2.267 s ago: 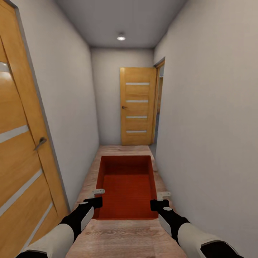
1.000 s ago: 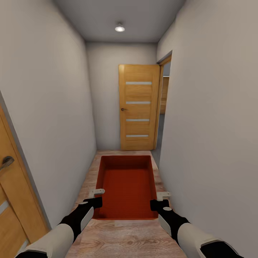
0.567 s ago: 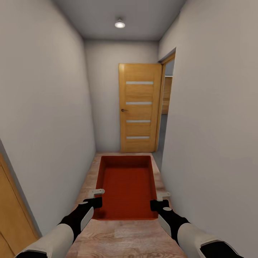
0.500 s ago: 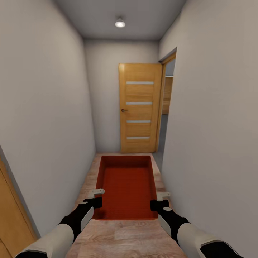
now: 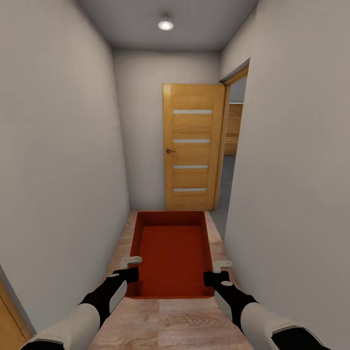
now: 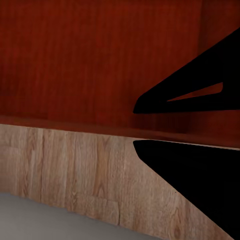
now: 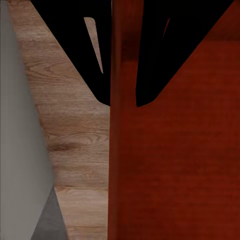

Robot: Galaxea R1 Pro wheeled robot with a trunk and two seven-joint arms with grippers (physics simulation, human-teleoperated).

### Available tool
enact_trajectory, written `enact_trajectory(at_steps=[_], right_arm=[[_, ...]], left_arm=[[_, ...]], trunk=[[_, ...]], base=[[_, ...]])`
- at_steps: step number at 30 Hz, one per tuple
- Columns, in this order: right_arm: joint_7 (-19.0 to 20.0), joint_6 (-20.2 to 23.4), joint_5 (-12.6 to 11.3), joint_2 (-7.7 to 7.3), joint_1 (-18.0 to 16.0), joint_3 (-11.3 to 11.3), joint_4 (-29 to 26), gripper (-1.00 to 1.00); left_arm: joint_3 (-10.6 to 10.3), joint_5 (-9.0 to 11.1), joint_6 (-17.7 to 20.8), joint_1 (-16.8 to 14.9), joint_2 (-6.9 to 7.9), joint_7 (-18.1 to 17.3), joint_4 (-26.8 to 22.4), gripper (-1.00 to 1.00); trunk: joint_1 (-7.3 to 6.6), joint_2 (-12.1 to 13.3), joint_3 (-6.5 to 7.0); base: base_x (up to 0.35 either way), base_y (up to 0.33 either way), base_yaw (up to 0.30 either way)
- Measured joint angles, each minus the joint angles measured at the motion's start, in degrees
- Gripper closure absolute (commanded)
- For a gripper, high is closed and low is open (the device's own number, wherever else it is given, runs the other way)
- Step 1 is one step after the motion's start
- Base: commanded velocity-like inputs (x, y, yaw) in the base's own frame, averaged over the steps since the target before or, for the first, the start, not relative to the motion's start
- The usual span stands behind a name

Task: Move the two storage containers from the living room to the garage. In the garage, place one container on the floor and stack the other container on top of it (either order is fine).

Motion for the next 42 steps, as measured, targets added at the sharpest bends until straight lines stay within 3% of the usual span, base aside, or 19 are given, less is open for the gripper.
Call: enact_trajectory(at_steps=[42], right_arm=[[-0.1, -0.1, 0.0, 0.01, 0.0, 0.1, -0.1, 1.00]], left_arm=[[0.1, 0.0, -0.2, 0.0, 0.01, -0.1, 0.0, 1.00]], trunk=[[0.00, 0.0, 0.00]], base=[[0.323, 0.070, 0.000]])
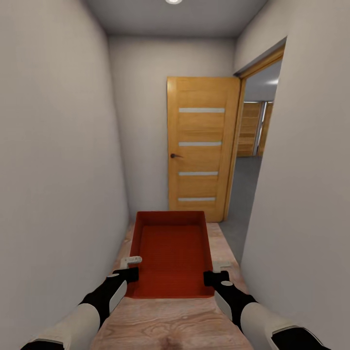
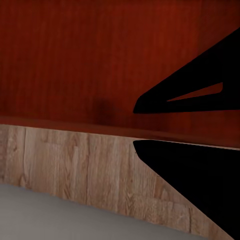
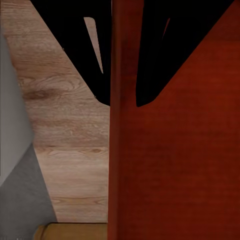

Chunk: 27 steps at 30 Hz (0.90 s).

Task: Move the two storage containers from the living room to the garage. In the garage, place one container on the floor and stack the other container on top of it (either order is fine).

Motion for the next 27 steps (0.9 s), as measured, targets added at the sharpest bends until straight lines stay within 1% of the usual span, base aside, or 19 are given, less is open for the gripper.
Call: enact_trajectory(at_steps=[27], right_arm=[[0.0, 0.2, 0.0, -0.01, 0.0, 0.1, -0.1, 1.00]], left_arm=[[0.1, 0.0, 0.0, 0.0, -0.01, 0.0, 0.0, 1.00]], trunk=[[0.00, 0.0, 0.00]], base=[[0.323, 0.000, 0.000]])
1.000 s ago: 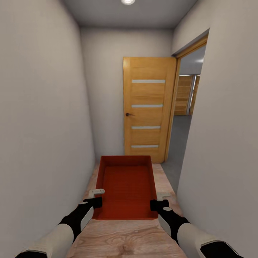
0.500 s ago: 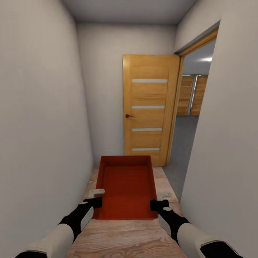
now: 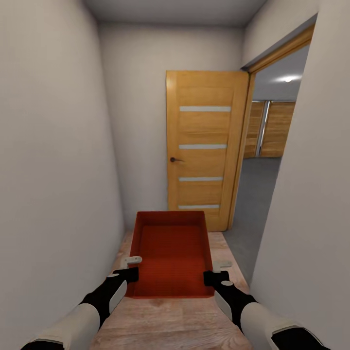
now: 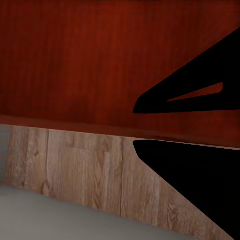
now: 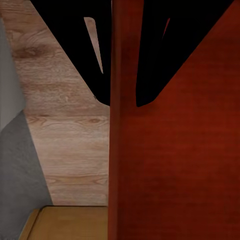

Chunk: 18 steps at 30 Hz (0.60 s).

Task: Move the two storage containers from the living room to the garage. In the garage, place one container on the floor and stack the other container on top of it (either order is fine).

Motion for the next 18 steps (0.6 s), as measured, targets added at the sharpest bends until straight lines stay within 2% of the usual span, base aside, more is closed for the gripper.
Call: enact_trajectory(at_steps=[18], right_arm=[[0.1, -0.2, 0.1, 0.01, 0.0, -0.2, 0.3, 1.00]], left_arm=[[-0.2, 0.0, 0.1, 0.0, 0.01, 0.1, 0.0, 1.00]], trunk=[[0.00, 0.0, 0.00]], base=[[0.323, 0.000, 0.000]])
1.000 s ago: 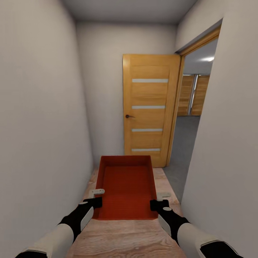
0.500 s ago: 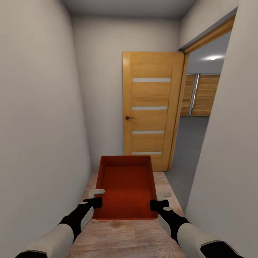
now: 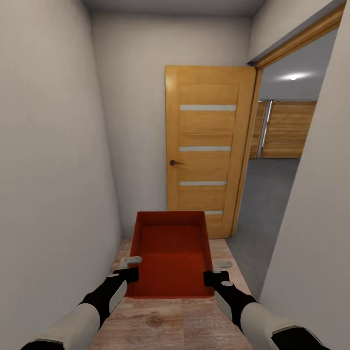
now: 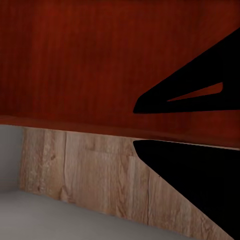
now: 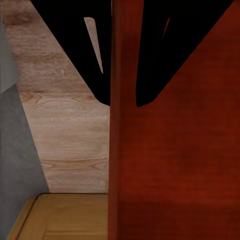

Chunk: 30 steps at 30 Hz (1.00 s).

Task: Move the two storage containers from the living room to the garage. In the garage, place one container on the floor and stack the other container on top of it (either order is fine).

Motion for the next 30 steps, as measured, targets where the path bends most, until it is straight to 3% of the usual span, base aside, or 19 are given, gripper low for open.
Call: enact_trajectory(at_steps=[23, 25, 30], right_arm=[[0.0, -0.1, 0.0, 0.00, 0.0, 0.0, 0.0, 1.00], [0.0, 0.2, 0.3, 0.12, 0.0, -0.2, -0.3, 1.00], [0.0, 0.1, 1.0, 0.13, 0.0, -0.7, 0.2, 1.00]], left_arm=[[0.0, 0.0, 0.0, 0.0, 0.01, 0.0, 0.0, 1.00], [-1.0, 1.5, -0.1, 0.0, 0.39, 0.0, -0.1, 1.00], [-2.0, 2.5, -0.7, 0.0, 0.43, 0.0, 0.7, 1.00]], trunk=[[0.00, 0.0, 0.00], [0.02, 0.0, -0.01], [0.03, 0.0, 0.00]], base=[[0.309, 0.000, 0.000], [0.000, 0.000, 0.000], [0.000, 0.000, 0.000]])
